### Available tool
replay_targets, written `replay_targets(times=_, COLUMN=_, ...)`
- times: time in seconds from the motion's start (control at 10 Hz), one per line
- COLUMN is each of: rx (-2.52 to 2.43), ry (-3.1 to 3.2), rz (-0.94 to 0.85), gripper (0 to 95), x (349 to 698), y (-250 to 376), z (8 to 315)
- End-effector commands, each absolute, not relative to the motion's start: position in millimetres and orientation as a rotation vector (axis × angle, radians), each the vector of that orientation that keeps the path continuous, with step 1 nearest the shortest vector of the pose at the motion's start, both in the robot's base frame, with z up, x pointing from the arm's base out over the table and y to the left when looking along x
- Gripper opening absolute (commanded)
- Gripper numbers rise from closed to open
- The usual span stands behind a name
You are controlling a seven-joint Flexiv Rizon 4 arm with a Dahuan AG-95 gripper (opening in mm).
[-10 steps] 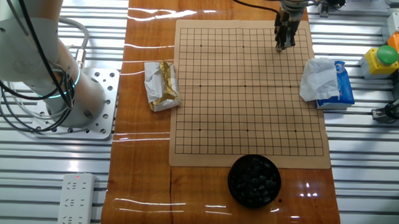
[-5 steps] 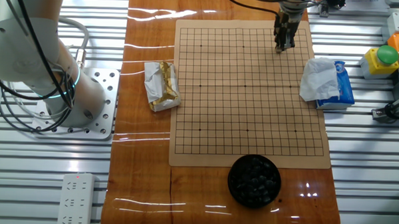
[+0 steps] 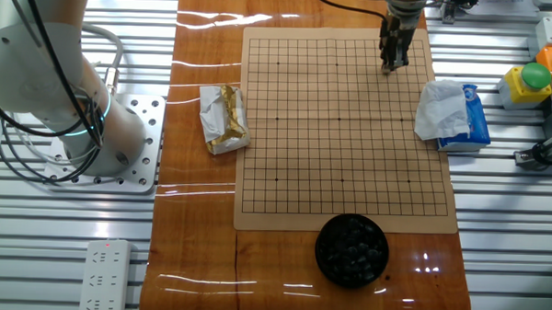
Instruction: Play the first move as black on the 3-4 point in the upper right corner of the Go board
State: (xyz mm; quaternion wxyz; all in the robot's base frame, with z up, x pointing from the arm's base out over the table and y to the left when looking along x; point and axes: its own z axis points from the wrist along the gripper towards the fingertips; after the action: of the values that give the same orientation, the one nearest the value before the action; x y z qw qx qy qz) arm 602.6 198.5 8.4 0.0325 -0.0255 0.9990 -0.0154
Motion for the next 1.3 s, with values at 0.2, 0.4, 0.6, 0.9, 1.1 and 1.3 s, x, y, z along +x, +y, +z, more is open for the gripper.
replay_targets(times=0.2, rx=-0.077, ry=3.072, rz=-0.053, gripper=0.0, x=602.9, y=199.4, z=8.2)
replay_targets(times=0.4, rx=-0.078, ry=3.073, rz=-0.051, gripper=19.0, x=602.9, y=199.4, z=8.2)
replay_targets(times=0.6, rx=-0.080, ry=3.073, rz=-0.052, gripper=19.0, x=602.9, y=199.4, z=8.2)
replay_targets(times=0.9, rx=-0.083, ry=3.072, rz=-0.052, gripper=19.0, x=602.9, y=199.4, z=8.2)
replay_targets(times=1.1, rx=-0.083, ry=3.070, rz=-0.042, gripper=19.0, x=603.0, y=199.7, z=8.5)
replay_targets(times=1.3, rx=-0.080, ry=3.068, rz=-0.024, gripper=19.0, x=603.0, y=200.1, z=8.9)
